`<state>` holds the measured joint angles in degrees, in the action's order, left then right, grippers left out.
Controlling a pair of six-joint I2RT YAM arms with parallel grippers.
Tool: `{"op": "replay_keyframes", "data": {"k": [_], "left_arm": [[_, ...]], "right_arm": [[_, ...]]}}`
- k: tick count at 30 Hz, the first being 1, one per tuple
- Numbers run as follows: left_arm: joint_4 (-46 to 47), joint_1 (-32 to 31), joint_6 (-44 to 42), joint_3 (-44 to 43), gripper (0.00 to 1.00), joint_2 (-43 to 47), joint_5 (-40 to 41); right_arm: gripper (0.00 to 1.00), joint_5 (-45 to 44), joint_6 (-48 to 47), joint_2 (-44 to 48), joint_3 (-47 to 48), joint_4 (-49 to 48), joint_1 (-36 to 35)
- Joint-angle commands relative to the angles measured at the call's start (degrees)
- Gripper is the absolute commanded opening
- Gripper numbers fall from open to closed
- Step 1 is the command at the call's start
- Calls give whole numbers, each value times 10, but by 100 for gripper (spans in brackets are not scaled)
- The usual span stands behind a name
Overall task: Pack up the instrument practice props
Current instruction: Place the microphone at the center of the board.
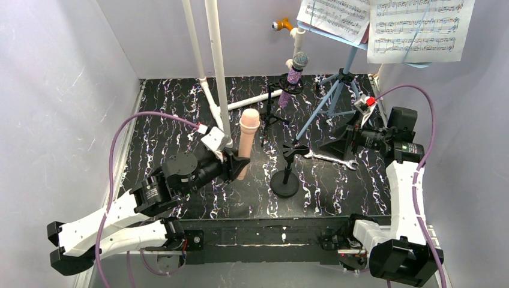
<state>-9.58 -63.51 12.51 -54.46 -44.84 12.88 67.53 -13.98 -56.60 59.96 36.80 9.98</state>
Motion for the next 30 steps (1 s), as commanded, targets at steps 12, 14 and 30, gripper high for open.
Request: {"op": "replay_keyframes", "data": {"k": [12, 14, 30], "left_arm": [[0, 18, -5, 163, 0, 76, 219], [10, 31, 7, 188, 0, 85, 229], [80, 372, 110, 254, 0, 2, 41]], "right_arm": [[98, -71, -105, -3, -129, -53, 2], [98, -69, -105, -6, -139, -64, 2], [98, -75, -104, -22, -203, -123, 3]]}}
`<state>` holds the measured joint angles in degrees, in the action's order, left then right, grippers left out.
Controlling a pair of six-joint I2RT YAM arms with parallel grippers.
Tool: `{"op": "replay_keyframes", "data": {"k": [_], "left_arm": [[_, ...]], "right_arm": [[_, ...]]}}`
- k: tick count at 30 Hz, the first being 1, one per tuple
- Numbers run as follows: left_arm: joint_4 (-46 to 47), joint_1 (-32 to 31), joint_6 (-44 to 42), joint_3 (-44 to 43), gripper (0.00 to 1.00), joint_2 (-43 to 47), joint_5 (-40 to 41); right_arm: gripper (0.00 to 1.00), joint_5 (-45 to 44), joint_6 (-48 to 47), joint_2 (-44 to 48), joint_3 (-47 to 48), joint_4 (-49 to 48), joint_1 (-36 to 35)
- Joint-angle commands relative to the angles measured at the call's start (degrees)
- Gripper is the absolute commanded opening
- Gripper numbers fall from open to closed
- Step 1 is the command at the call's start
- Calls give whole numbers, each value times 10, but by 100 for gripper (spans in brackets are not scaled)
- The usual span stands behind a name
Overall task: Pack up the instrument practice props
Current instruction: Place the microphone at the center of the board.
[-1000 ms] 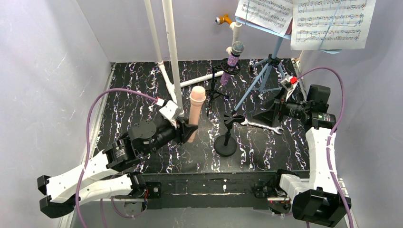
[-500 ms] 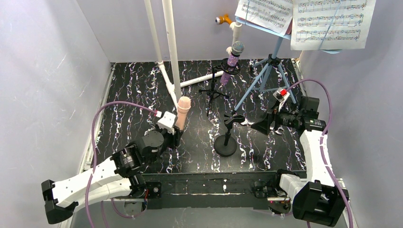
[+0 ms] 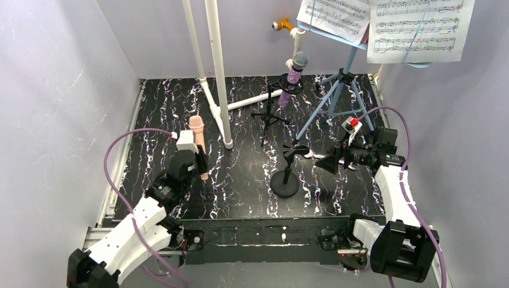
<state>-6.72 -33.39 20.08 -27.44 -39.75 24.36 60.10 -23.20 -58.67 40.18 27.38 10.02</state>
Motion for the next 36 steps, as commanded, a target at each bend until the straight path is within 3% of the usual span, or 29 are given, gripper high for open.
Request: {"op": "replay_keyframes", "data": {"k": [1, 7, 13, 24, 36], "left_arm": [[58, 96, 43, -24, 0, -71, -95], [72, 233, 104, -119, 0, -252, -216], [0, 296, 116, -265, 0, -433, -294], [-148, 333, 89, -513, 1, -671, -346], [-251, 333, 121, -660, 22, -805, -345]], "right_arm": [[98, -1, -12, -2, -4, -29, 3], [98, -2, -18, 0, -2, -25, 3], [98, 0, -27, 1, -1, -18, 2], [98, 5, -31, 2, -1, -16, 1], [98, 0, -33, 1, -3, -18, 2]]}}
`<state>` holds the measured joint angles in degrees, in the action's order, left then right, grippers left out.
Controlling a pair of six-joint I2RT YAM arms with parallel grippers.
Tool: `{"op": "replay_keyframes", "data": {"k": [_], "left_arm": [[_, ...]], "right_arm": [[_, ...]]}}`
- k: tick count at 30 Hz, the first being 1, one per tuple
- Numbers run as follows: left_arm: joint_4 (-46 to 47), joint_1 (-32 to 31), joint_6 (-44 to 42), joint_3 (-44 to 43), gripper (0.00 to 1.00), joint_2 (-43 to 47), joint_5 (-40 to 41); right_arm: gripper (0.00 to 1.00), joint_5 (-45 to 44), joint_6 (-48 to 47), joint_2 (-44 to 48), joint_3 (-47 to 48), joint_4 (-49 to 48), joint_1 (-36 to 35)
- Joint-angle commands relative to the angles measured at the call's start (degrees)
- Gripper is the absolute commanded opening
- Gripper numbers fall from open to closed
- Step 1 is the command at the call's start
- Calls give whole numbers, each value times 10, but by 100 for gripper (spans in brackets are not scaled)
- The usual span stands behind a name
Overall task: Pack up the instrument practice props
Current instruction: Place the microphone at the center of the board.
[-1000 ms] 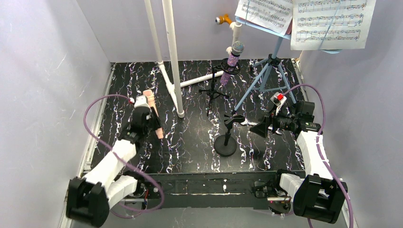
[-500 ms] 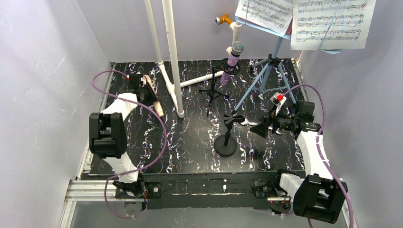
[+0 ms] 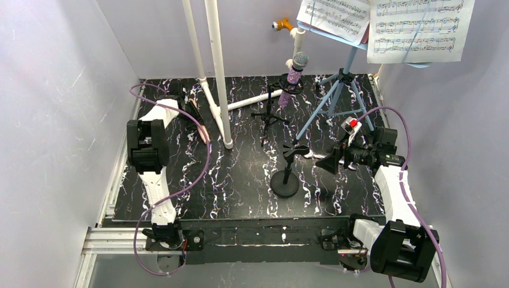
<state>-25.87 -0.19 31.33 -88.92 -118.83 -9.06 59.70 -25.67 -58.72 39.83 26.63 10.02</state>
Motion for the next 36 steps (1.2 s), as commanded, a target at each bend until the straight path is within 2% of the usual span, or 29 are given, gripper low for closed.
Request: {"op": "replay_keyframes", "data": {"k": [1, 4, 6, 10, 11, 14, 18, 27, 30, 36], "left_arm": [[-64, 1, 8, -51, 28, -19, -14], [-67, 1, 8, -53, 51, -17, -15], [-68, 1, 6, -51, 61, -11, -13], [-68, 19, -1, -42, 63, 9, -10], [-67, 21, -1, -38, 68, 17, -12], [-54, 23, -1, -19, 70, 46, -31], [-21, 25, -11, 24, 72, 92, -75], [89, 33, -46, 182, 82, 212, -202], [102, 34, -54, 216, 84, 240, -196], [71, 40, -73, 248, 87, 265, -136]], "right_arm": [[98, 3, -9, 1, 0, -10, 2], [98, 2, -9, 1, 0, -11, 2], [98, 1, -9, 0, 0, -11, 2], [98, -1, -9, -1, -1, -13, 2], [98, -2, -10, -1, -1, -13, 2], [98, -4, -10, -1, -2, -13, 2], [98, -6, -10, 1, -2, -14, 2], [98, -9, -12, 2, -3, -13, 2], [98, -9, -13, 1, -3, -13, 3], [98, -9, -13, -1, -3, -13, 3]]}}
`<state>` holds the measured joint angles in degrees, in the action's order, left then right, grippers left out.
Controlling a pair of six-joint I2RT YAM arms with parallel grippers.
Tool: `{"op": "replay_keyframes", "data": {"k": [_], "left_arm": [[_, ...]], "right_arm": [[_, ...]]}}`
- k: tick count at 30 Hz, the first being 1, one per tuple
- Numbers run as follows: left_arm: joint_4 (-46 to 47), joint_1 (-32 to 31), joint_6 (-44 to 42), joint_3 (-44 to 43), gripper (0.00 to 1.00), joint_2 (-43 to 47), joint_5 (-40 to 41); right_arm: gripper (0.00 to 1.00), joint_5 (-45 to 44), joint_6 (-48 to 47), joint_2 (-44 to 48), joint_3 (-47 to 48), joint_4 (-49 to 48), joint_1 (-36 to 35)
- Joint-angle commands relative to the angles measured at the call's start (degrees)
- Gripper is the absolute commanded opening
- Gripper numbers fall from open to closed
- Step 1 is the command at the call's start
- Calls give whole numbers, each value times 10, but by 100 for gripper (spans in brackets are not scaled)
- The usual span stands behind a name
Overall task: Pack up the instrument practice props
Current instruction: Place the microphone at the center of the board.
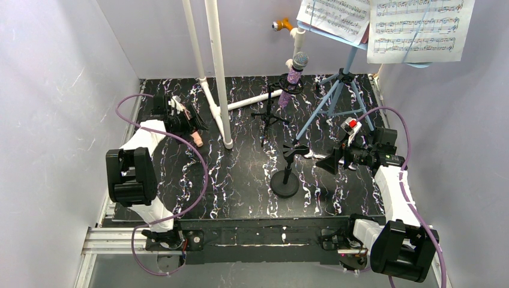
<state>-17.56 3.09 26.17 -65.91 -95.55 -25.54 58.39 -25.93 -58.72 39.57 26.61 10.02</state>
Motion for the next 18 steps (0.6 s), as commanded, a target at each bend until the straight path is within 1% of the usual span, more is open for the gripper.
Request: {"op": "replay_keyframes", "data": {"k": [1, 5, 7, 9, 14, 18], "left_arm": [[-18, 9, -22, 20, 87, 35, 40], [-47, 9, -11, 21, 90, 38, 105], [-67, 9, -3, 14, 92, 29, 147], [-90, 9, 2, -3, 92, 13, 171], [-109, 10, 6, -36, 90, -30, 193], [-123, 10, 6, -72, 88, -68, 187]], "right_arm": [[98, 4, -10, -1, 0, -13, 3], [98, 3, -10, -1, 0, -13, 3], [99, 3, -10, -2, 0, -13, 3], [98, 3, -10, -2, 0, -13, 3], [98, 3, -11, -3, -1, -13, 3], [98, 0, -12, -2, -1, -13, 3]]}}
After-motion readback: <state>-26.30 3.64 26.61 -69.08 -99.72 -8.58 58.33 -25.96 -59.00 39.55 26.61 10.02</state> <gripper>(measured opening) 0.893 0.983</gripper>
